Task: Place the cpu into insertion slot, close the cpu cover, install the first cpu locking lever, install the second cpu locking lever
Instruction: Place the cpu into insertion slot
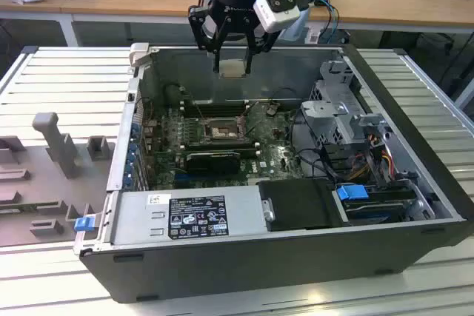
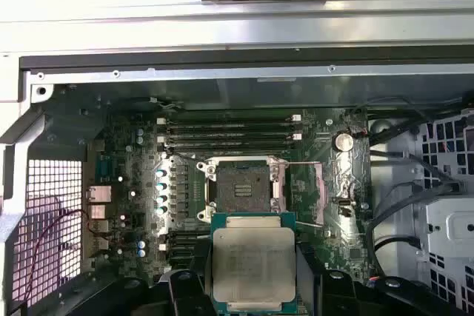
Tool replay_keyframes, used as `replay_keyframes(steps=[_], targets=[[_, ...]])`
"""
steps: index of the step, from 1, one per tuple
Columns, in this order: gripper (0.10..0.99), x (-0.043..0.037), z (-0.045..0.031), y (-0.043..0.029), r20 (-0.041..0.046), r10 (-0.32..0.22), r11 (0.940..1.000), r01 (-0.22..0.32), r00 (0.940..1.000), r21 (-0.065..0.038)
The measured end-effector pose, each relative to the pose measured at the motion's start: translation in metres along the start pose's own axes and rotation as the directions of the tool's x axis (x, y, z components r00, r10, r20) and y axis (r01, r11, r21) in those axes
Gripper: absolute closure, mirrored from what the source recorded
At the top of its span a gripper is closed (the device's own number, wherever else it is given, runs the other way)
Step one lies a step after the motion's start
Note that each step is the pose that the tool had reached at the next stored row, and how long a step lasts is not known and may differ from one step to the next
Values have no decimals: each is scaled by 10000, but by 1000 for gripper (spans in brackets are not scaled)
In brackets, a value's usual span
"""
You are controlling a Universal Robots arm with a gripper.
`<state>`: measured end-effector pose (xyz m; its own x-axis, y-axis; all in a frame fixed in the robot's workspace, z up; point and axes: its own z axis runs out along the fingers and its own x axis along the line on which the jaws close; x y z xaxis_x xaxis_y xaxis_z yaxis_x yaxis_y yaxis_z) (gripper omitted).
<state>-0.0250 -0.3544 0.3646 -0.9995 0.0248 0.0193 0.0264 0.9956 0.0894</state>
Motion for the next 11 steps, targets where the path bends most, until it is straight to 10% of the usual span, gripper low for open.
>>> replay_keyframes(steps=[11], targets=[[545,-1,24,-2,115,1285,9917,-1285,9916,-19]])
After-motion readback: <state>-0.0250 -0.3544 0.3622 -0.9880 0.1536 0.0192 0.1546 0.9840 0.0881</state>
